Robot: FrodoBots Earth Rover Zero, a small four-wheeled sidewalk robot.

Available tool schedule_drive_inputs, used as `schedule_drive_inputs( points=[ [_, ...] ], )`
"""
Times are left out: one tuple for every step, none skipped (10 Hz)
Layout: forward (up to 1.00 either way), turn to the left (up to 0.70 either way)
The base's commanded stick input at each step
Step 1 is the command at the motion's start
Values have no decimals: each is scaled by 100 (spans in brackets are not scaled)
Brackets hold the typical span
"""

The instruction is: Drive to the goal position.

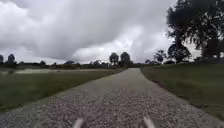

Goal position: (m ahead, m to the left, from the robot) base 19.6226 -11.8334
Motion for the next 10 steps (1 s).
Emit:
schedule_drive_inputs(
  points=[
    [85, -28],
    [85, -24],
    [85, -20],
    [85, 0],
    [85, -3],
    [85, -5],
    [85, -7],
    [85, -8],
    [85, -6],
    [85, 0]
  ],
)
